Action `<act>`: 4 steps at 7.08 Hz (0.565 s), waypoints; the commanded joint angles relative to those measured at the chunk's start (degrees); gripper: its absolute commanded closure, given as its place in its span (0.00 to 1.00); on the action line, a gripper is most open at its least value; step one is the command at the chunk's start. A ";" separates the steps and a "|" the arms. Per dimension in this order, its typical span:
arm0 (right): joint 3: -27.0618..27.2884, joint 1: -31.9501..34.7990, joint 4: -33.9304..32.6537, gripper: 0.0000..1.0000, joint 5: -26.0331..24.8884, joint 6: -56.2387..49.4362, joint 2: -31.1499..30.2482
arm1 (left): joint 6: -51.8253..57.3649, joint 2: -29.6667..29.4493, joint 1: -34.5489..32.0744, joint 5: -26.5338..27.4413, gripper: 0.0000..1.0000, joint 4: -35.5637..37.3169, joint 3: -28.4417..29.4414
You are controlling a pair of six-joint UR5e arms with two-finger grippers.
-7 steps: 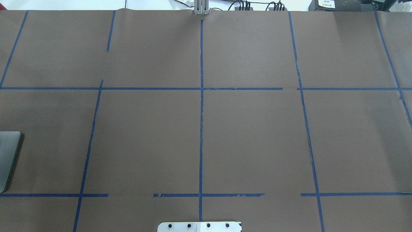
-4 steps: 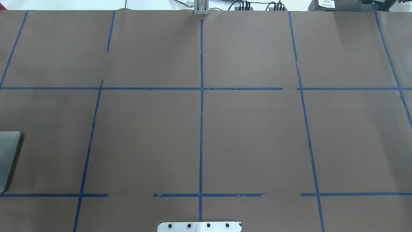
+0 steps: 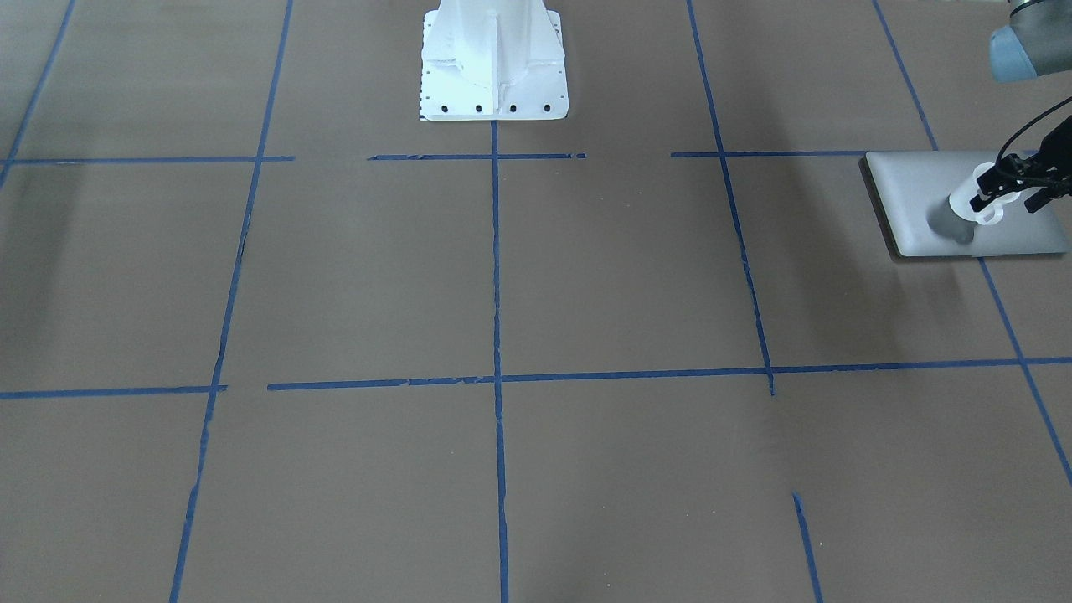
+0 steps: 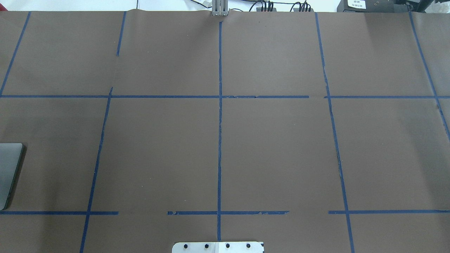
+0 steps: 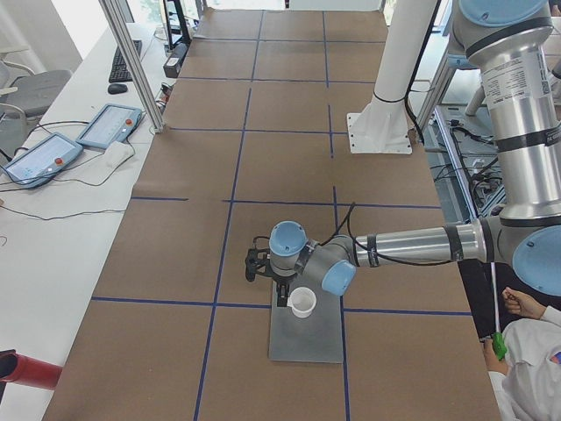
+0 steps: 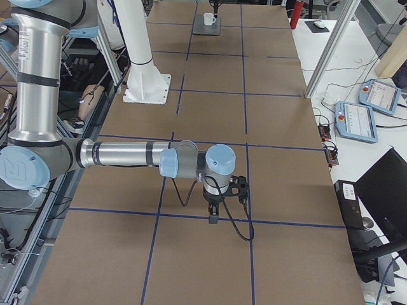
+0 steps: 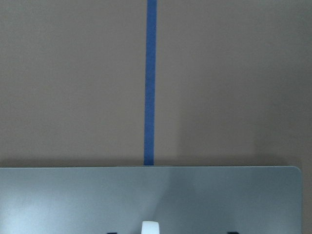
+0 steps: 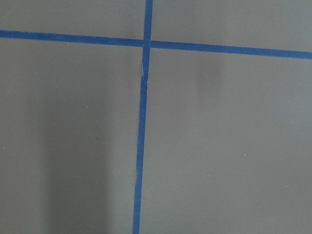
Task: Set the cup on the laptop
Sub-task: 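Lower the held mug with the left gripper toward the laptop lid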
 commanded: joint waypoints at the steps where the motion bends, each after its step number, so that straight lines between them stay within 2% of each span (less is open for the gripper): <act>1: 0.00 0.00 0.00 0.00 0.00 0.00 -0.05 | 12.46 -0.25 -9.89 -0.09 0.00 13.24 -6.38; 2: 0.00 0.00 0.00 0.00 0.00 0.00 -0.06 | 21.86 -1.13 -14.66 0.00 0.00 22.12 -8.23; 3: 0.00 0.00 0.00 0.00 0.00 0.00 0.03 | 26.83 -2.44 -18.19 0.00 0.00 26.73 -8.25; 4: 0.00 0.00 0.00 0.00 0.00 0.00 -0.05 | 26.97 -2.28 -18.84 -0.35 0.00 27.47 -8.16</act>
